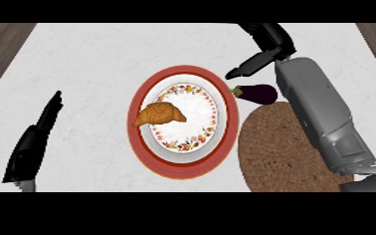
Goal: Pick the croissant from the placemat and place it in the plate
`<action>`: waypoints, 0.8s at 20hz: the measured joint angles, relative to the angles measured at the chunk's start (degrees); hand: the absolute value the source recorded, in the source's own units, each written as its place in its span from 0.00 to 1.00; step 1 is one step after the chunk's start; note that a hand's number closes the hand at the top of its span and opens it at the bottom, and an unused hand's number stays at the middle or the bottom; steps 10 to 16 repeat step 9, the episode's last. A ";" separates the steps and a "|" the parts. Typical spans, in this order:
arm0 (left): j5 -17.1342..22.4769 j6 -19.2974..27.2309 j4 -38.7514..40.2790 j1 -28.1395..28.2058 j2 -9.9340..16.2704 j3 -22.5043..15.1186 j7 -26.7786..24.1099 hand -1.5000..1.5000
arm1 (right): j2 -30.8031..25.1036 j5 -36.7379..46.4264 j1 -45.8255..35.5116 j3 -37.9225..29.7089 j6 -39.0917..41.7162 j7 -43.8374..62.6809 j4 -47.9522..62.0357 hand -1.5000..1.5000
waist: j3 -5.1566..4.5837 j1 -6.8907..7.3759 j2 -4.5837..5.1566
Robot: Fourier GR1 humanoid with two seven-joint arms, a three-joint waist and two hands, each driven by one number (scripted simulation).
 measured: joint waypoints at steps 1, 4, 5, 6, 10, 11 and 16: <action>-0.23 0.12 0.26 -0.22 -0.38 -0.30 -0.23 0.50 | -1.14 0.15 -0.61 -0.57 1.23 -2.03 1.95 0.00 | 0.00 0.18 0.09; -0.38 -0.11 0.42 -0.81 -0.49 -0.42 -0.48 0.50 | -4.58 1.33 -2.12 -1.47 4.39 -7.47 6.99 0.00 | 0.01 0.69 0.32; -0.55 -0.05 0.40 -0.80 -0.69 -0.56 -0.41 0.50 | -5.17 1.90 -2.96 -1.58 4.87 -8.70 8.69 0.00 | 0.03 0.78 0.32; -0.37 -0.37 0.55 -1.00 -0.44 -0.32 -0.44 0.50 | -6.16 2.10 -3.59 -1.96 5.76 -10.00 10.19 0.00 | 0.02 0.97 0.40; -0.12 -0.86 1.03 -1.51 -0.37 -0.10 -0.93 0.50 | -8.51 3.07 -4.88 -2.51 7.73 -12.85 14.38 0.00 | 0.04 1.37 0.58; -0.12 -0.86 1.03 -1.51 -0.37 -0.10 -0.93 0.50 | -8.51 3.07 -4.88 -2.51 7.73 -12.85 14.38 0.00 | 0.04 1.37 0.58; -0.12 -0.86 1.03 -1.51 -0.37 -0.10 -0.93 0.50 | -8.51 3.07 -4.88 -2.51 7.73 -12.85 14.38 0.00 | 0.04 1.37 0.58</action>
